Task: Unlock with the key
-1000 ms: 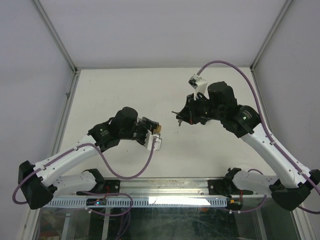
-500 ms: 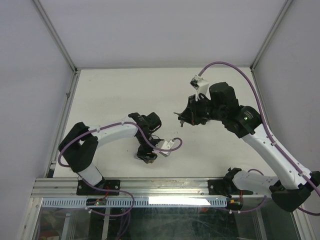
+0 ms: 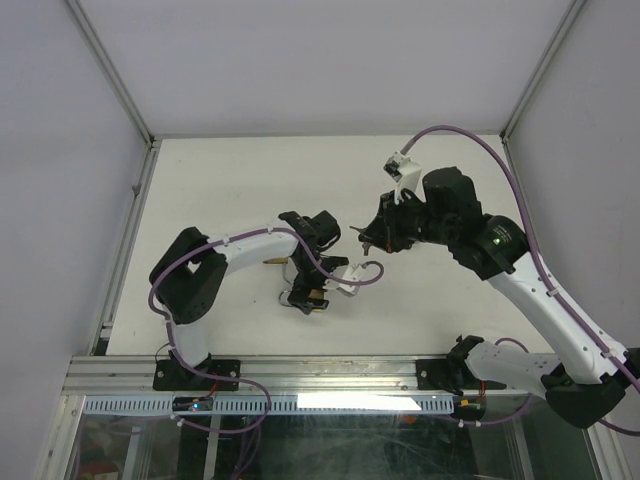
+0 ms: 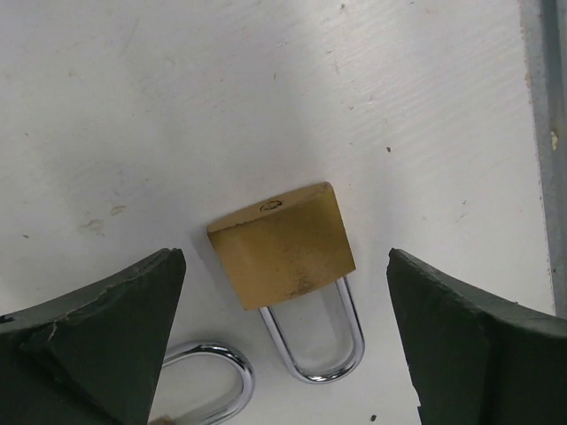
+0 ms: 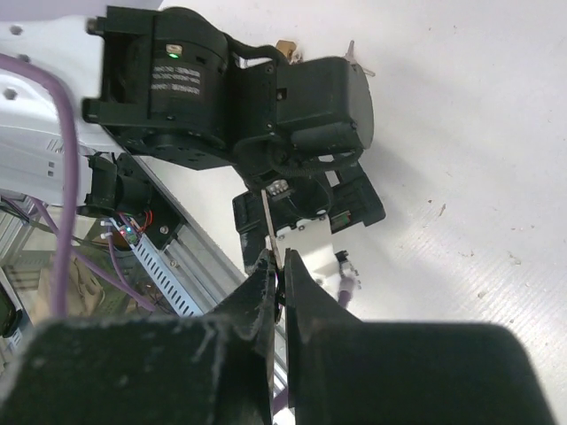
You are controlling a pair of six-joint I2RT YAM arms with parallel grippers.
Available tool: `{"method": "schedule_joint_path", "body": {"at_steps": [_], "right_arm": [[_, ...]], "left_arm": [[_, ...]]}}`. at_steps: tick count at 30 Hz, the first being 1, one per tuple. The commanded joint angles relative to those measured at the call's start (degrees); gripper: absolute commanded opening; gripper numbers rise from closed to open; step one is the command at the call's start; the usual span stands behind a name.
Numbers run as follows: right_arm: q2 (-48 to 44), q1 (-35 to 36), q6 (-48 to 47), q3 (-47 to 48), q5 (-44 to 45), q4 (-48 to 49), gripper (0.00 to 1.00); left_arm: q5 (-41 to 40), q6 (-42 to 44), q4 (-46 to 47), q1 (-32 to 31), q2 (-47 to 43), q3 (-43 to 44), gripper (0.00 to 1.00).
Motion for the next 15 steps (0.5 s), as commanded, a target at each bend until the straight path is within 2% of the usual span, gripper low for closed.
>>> {"method": "schedule_joint_path", "body": {"at_steps": [1, 5, 8, 10, 11, 13, 15], "right_arm": [[-1.00, -0.24, -0.59, 1.43, -0.33, 1.63, 0.00], [-1.16, -0.25, -0.49, 1.54, -0.21, 1.40, 0.00], [-1.56, -0.31, -0.31, 1.16, 0.00, 1.58, 0.00], [-1.77, -0.24, -0.13, 1.12, -0.01, 1.68, 0.00], [-1.78, -0.25, -0.06, 1.14, -0.01, 1.69, 0.00], [-1.71, -0.24, 0.11, 0.99, -0.13, 1.97, 0.00], [-1.33, -0.27, 0.19, 1.09, -0.42, 2.12, 0.00]], "left_arm": [[6.62, 9.35, -2.49, 2.30, -8.68, 0.11, 0.99], [12.74, 17.14, -9.93, 10.35, -13.69, -0.17, 0.99], [10.33, 17.36, -12.81, 15.80, -14.42, -2.84, 0.97], [10.18, 21.54, -13.52, 19.08, -17.88, -8.35, 0.93], [10.33, 23.48, -13.13, 19.70, -20.42, -10.48, 0.89], [10.89, 29.64, -10.56, 19.84, -27.05, -16.76, 0.71], [12.59, 34.38, -4.93, 19.71, -33.00, -22.68, 0.42]]}}
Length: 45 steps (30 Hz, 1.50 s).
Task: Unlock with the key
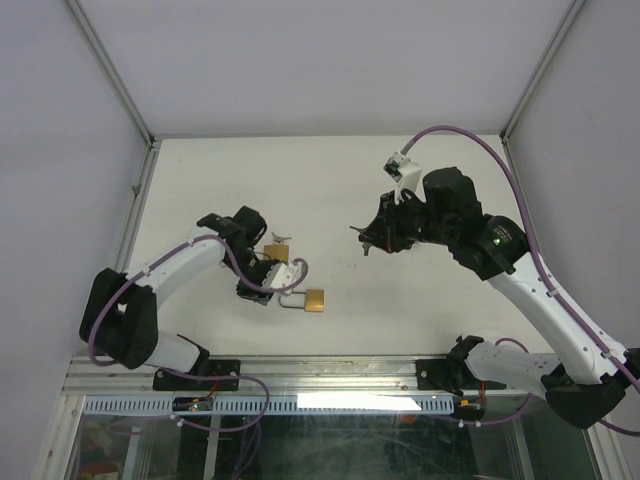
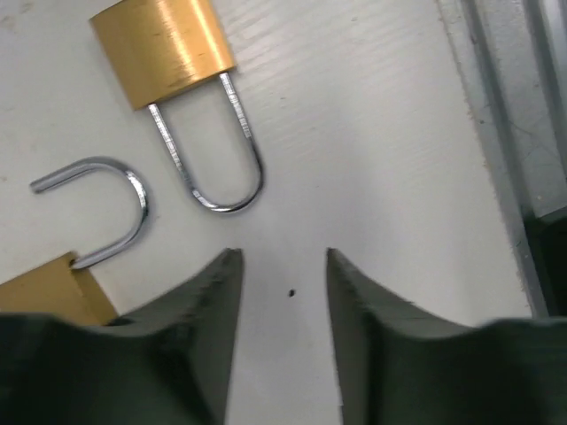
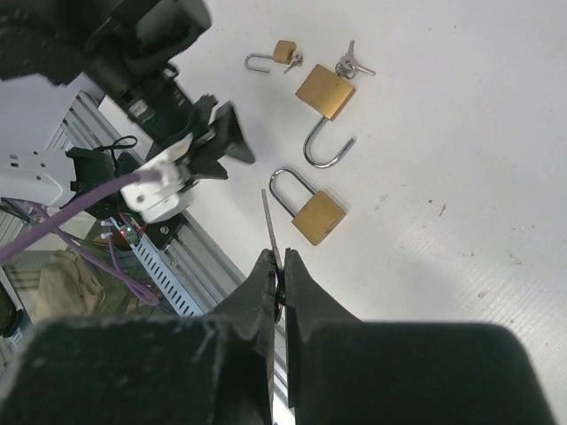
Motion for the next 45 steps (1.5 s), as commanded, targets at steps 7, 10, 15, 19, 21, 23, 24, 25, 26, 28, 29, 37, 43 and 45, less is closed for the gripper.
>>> {"method": "schedule_joint_path", "body": {"at_steps": [7, 10, 15, 19, 21, 23, 24, 25, 26, 28, 29, 37, 43, 45], "right_arm": [[-0.74, -0.19, 0.16, 1.73, -0.96, 2.64, 0.00], [-0.83, -0.26, 0.48, 1.52, -0.78, 2.65, 0.00], [-1.17, -0.26, 0.82, 1.54, -0.56, 2.28, 0.00], [-1.60, -0.28, 0.92, 1.58, -0.46, 2.11, 0.00], [-1.77, -0.24, 0.99, 1.28, -0.45, 2.39, 0.00], [-1.83, -0.30, 1.03, 1.16, -0.45, 2.71, 0.00], [-1.76, -0.26, 0.98, 1.22, -0.40, 2.74, 0.00], [-1.72, -0.25, 0.83, 1.32, -0.50, 2.70, 0.00], [-1.65, -0.18, 0.71, 1.42, -0.50, 2.64, 0.00], [-1.62, -0.24, 0.50, 1.57, -0.61, 2.59, 0.00], [-1.62, -0.27, 0.35, 1.63, -0.68, 2.61, 0.00], [-2.11, -0.27, -0.02, 2.09, -0.56, 2.24, 0.00], [-2.94, -0.30, 0.25, 2.21, 0.43, 1.57, 0.00], [-2.94, -0.24, 0.27, 2.29, 0.37, 1.67, 0.00]], "left_arm": [[0.62, 24.68, 13.13, -4.67, -12.59, -14.26, 0.51], [-0.74, 27.53, 13.55, -6.19, -9.21, -13.46, 0.51], [-4.38, 27.77, 11.58, -7.86, 0.14, -9.14, 0.45], [-7.60, 28.02, 10.76, -7.98, 4.02, -7.68, 0.45], [-8.63, 27.97, 10.77, -8.57, 4.98, -7.05, 0.44], [-10.51, 26.77, 10.32, -10.06, 6.50, -6.34, 0.41], [-11.64, 26.47, 9.67, -10.82, 7.17, -5.77, 0.38], [-12.39, 26.31, 8.69, -11.55, 7.73, -5.44, 0.35], [-12.94, 26.05, 7.92, -12.28, 8.15, -5.16, 0.33], [-13.74, 26.38, 6.37, -13.53, 8.77, -4.83, 0.28], [-14.38, 26.59, 6.07, -14.08, 9.12, -4.67, 0.26], [-16.98, 23.55, 3.65, -16.86, 15.01, -2.34, 0.00], [-14.02, 10.32, 2.43, -17.30, 14.75, -0.37, 0.00], [-10.77, 5.42, -1.35, -16.81, 14.60, 2.41, 0.00]]}}
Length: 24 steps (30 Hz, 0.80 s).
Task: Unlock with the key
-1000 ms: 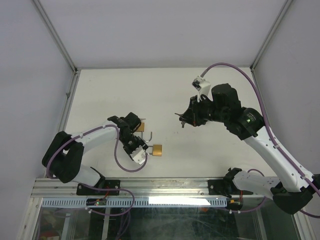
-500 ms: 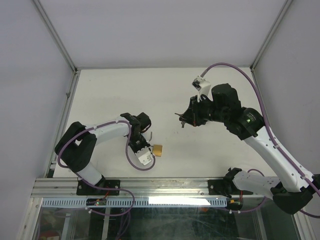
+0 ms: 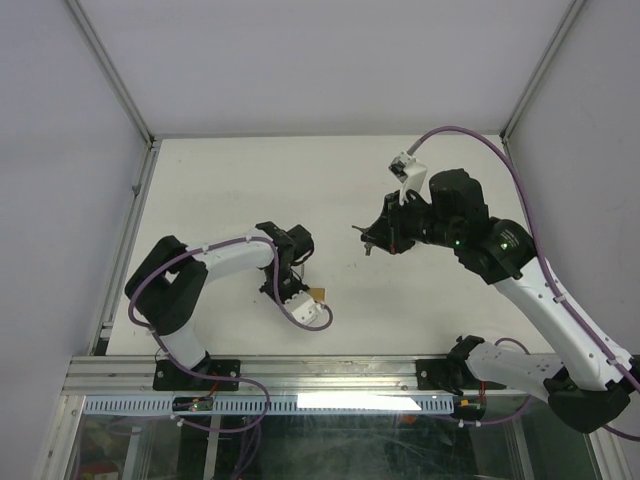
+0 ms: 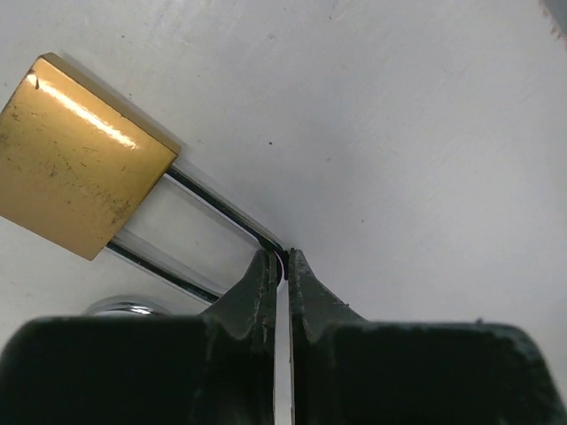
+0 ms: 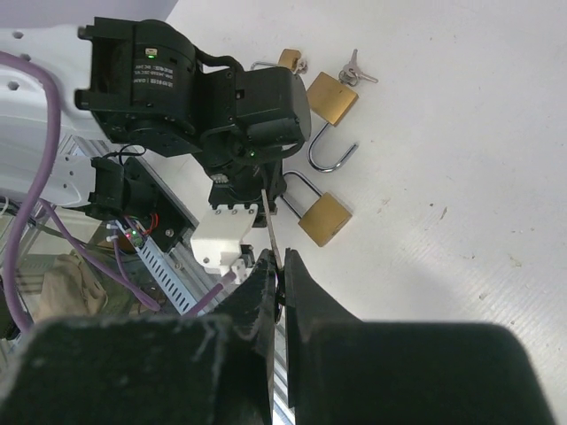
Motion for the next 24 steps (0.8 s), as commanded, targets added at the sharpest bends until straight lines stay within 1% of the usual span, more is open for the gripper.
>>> {"method": "schedule_joint_path", "body": {"at_steps": [1, 2, 5, 9, 12, 15, 18, 24], "right_arm": [[-1.50, -0.28, -0.21, 2.30, 0.20, 1.85, 0.00], [-1.41, -0.24, -0.32, 2.28, 0.11, 1.96, 0.00], [-0.67, -0.28, -0.76, 2.46, -0.44, 1.97, 0.00], [-0.16, -0.27, -1.16, 2.88, -0.70, 1.88, 0.00], [-0.16, -0.29, -1.26, 2.85, -0.74, 1.86, 0.00], [-0.32, -0.32, -1.18, 2.93, -0.57, 1.80, 0.00], [-0.55, -0.26, -1.00, 2.93, -0.28, 1.80, 0.00], [-0.36, -0.27, -0.81, 2.67, -0.52, 2.19, 0.00]], "left_arm": [[7.64, -12.84, -6.48, 0.40, 2.48, 3.05, 0.00], [9.72, -14.28, -10.04, 0.77, 2.52, 4.29, 0.00], [14.02, -17.85, -15.55, 1.53, 2.44, 6.23, 0.00], [19.49, -20.89, -20.92, 3.51, 3.01, 8.51, 0.00], [22.52, -26.23, -21.65, 4.67, 3.40, 10.51, 0.00], [22.36, -32.52, -21.64, 4.69, 3.56, 12.38, 0.00], [21.76, -40.61, -21.70, 4.72, 3.47, 14.30, 0.00], [19.94, -50.38, -21.66, 4.52, 0.11, 16.45, 0.00]]}}
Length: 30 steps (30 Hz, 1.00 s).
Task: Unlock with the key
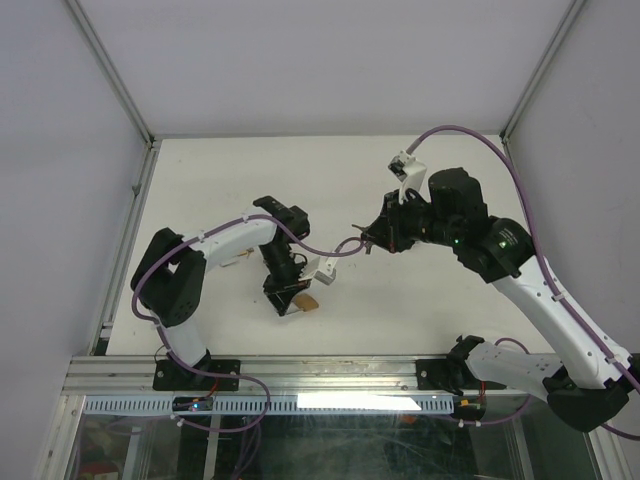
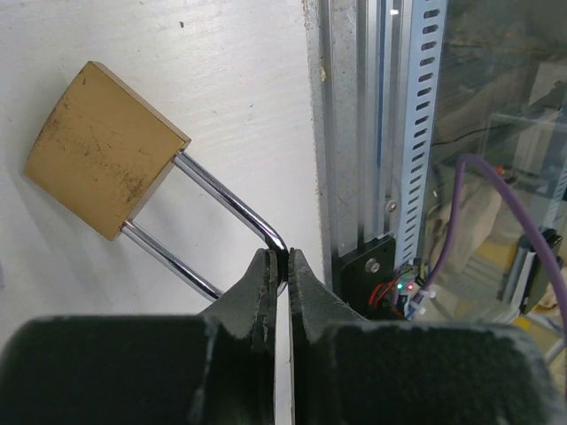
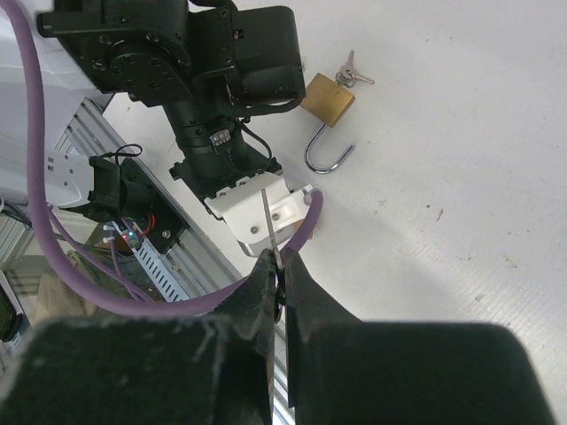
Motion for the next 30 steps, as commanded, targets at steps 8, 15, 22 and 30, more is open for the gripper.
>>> {"method": "schedule_joint_path", "body": {"at_steps": [8, 15, 22, 30], "right_arm": [[0.39, -0.21, -0.95, 3.09, -1.35, 2.59, 0.00], [-0.46, -0.16, -0.73, 2.84, -1.18, 2.59, 0.00], [-2.00, -0.16, -0.01, 2.24, -0.46, 2.34, 0.00], [-1.89, -0.13, -0.21, 2.31, -0.63, 2.61, 0.00]], "left_arm": [[-1.51, -18.58, -2.09, -0.12, -4.44, 6.84, 0.00], [-5.60, -16.75, -2.05, 0.01, -0.91, 12.38, 0.00], [-5.82, -15.69, -2.00, 0.00, 2.17, 15.80, 0.00], [-5.33, -14.86, 0.22, 0.06, 3.54, 18.56, 0.00]]}}
